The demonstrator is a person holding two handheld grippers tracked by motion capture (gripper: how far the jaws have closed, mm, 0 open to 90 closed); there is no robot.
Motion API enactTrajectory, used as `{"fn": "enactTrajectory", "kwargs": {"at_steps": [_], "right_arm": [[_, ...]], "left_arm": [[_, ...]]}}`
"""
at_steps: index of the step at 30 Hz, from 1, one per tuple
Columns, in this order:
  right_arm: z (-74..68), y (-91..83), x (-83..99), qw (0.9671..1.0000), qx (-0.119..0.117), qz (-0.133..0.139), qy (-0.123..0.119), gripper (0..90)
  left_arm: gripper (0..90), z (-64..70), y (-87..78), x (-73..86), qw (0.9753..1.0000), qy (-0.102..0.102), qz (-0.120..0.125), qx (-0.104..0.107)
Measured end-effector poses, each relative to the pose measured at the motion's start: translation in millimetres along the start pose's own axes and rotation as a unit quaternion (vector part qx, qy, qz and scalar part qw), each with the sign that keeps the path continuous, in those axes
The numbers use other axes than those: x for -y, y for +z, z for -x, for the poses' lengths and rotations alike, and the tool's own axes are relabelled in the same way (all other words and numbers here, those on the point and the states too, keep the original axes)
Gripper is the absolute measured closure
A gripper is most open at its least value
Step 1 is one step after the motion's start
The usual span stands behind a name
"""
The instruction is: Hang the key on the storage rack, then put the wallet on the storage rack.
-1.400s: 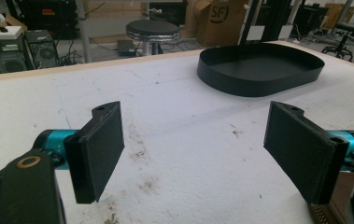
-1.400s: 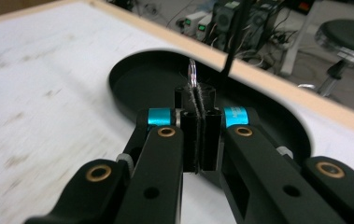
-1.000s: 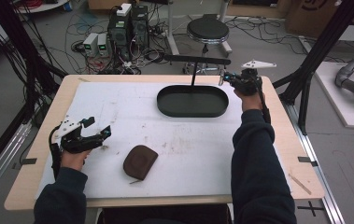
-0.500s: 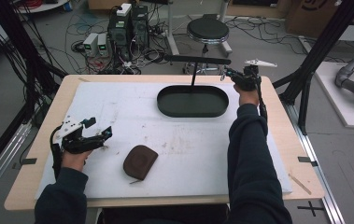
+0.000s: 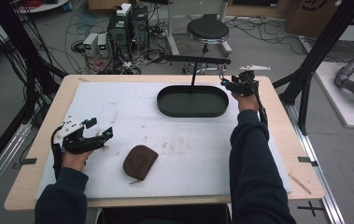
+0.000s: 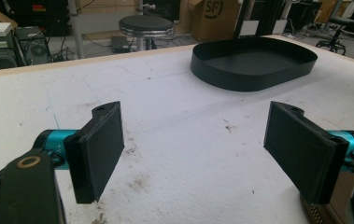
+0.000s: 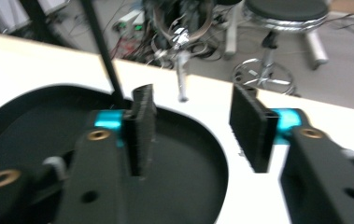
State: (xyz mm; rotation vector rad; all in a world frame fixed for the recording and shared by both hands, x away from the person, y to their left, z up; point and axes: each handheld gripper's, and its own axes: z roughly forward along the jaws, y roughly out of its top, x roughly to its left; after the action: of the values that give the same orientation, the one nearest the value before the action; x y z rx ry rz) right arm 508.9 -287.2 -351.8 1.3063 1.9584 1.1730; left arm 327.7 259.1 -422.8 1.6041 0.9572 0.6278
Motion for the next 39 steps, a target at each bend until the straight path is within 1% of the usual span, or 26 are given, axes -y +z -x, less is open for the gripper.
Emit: {"fn": "enactTrajectory", "kwargs": {"at_steps": [2,4,5,6,7,8,10,11,12,13,14,15,16,17,19,20,21,22,23,25,26,27,28,31,34,39], "right_arm": [[-1.1,-9.3,0.1,0.9997,-0.021,-0.009,-0.009,43.0],[-5.8,-22.4,-1.2,0.9985,-0.027,-0.025,-0.042,39.2],[-8.6,-28.8,-2.1,0.9977,-0.028,-0.027,-0.056,38.4],[-10.9,-33.9,-2.8,0.9972,-0.031,-0.027,-0.062,37.5],[-16.5,-50.2,-1.0,0.9955,-0.036,0.006,-0.087,37.3],[-18.7,-58.0,0.8,0.9947,-0.042,0.014,-0.092,36.2],[-22.2,-72.2,4.0,0.9946,-0.048,0.006,-0.092,28.6],[-23.8,-79.5,5.2,0.9943,-0.053,0.001,-0.092,27.4],[-23.8,-79.5,5.2,0.9943,-0.053,0.001,-0.092,27.4],[-26.1,-87.4,7.4,0.9939,-0.060,0.003,-0.092,26.6],[-30.1,-98.3,13.3,0.9922,-0.066,0.026,-0.103,26.3],[-36.5,-111.8,25.0,0.9892,-0.073,0.036,-0.122,24.8],[-36.5,-111.8,25.0,0.9892,-0.073,0.036,-0.122,24.8],[-39.2,-115.8,30.4,0.9888,-0.073,0.036,-0.125,22.2],[-45.5,-123.9,47.9,0.9881,-0.071,0.039,-0.131,21.1],[-47.2,-125.4,54.1,0.9884,-0.069,0.040,-0.129,21.1],[-49.5,-125.4,64.0,0.9892,-0.063,0.041,-0.126,21.1],[-50.6,-124.7,69.8,0.9897,-0.058,0.038,-0.125,21.1],[-52.1,-120.4,85.0,0.9913,-0.050,0.037,-0.116,21.1],[-52.0,-118.1,88.8,0.9917,-0.050,0.036,-0.112,21.1],[-51.4,-113.3,92.5,0.9921,-0.056,0.017,-0.111,21.1],[-51.5,-113.3,92.8,0.9925,-0.051,0.020,-0.109,21.1],[-51.5,-113.3,92.8,0.9925,-0.051,0.020,-0.109,21.1],[-50.5,-116.1,92.0,0.9924,-0.051,0.035,-0.107,21.1],[-48.6,-115.4,92.7,0.9934,-0.048,0.031,-0.100,21.1],[-52.4,-115.6,92.7,0.9922,-0.052,0.031,-0.109,21.1]], "left_arm": [[19.9,0.3,-0.5,-0.2,1.0000,0.000,0.000,0.002],[19.9,0.2,-0.8,-0.2,1.0000,-0.002,0.001,0.008],[19.9,0.2,-0.9,-0.4,1.0000,-0.003,0.001,0.009],[19.9,0.1,-1.1,-0.6,0.9999,-0.004,0.002,0.010],[19.9,0.2,-1.3,-0.8,0.9999,-0.005,0.003,0.009],[19.9,0.1,-1.6,-1.1,0.9999,-0.005,0.004,0.009],[19.9,0.3,-2.1,-1.6,0.9999,-0.006,0.005,0.010],[19.9,0.5,-2.0,-1.8,0.9999,-0.006,0.006,0.011],[19.9,0.8,-1.9,-2.0,0.9999,-0.005,0.005,0.011],[19.9,1.1,-1.6,-2.2,0.9999,-0.003,0.005,0.013],[19.9,1.8,-1.5,-2.3,0.9999,-0.004,0.005,0.013],[19.9,2.5,-1.4,-2.5,0.9999,-0.004,0.006,0.015],[19.9,2.8,-1.5,-2.6,0.9998,-0.003,0.005,0.016],[19.9,3.8,-1.3,-2.7,0.9998,-0.005,0.005,0.018],[19.9,4.7,-0.4,-2.7,0.9997,-0.005,0.006,0.024],[19.9,5.2,0.1,-2.6,0.9996,-0.007,0.005,0.027],[19.9,5.5,0.3,-2.6,0.9996,-0.008,0.005,0.028],[19.9,5.7,0.3,-2.7,0.9995,-0.007,0.004,0.030],[19.9,6.7,0.1,-3.5,0.9995,-0.005,0.004,0.030],[19.9,8.0,0.5,-4.3,0.9996,-0.002,0.006,0.029],[19.9,8.5,0.8,-5.0,0.9995,0.000,0.006,0.030],[19.9,9.6,1.1,-5.6,0.9996,0.001,0.006,0.029],[19.9,10.6,1.8,-6.0,0.9995,0.001,0.007,0.030],[19.9,11.6,3.0,-6.9,0.9994,0.003,0.007,0.035],[19.9,10.7,3.0,-6.2,0.9993,0.000,0.005,0.038],[19.9,10.8,2.9,-6.3,0.9989,-0.007,0.004,0.046]]}}
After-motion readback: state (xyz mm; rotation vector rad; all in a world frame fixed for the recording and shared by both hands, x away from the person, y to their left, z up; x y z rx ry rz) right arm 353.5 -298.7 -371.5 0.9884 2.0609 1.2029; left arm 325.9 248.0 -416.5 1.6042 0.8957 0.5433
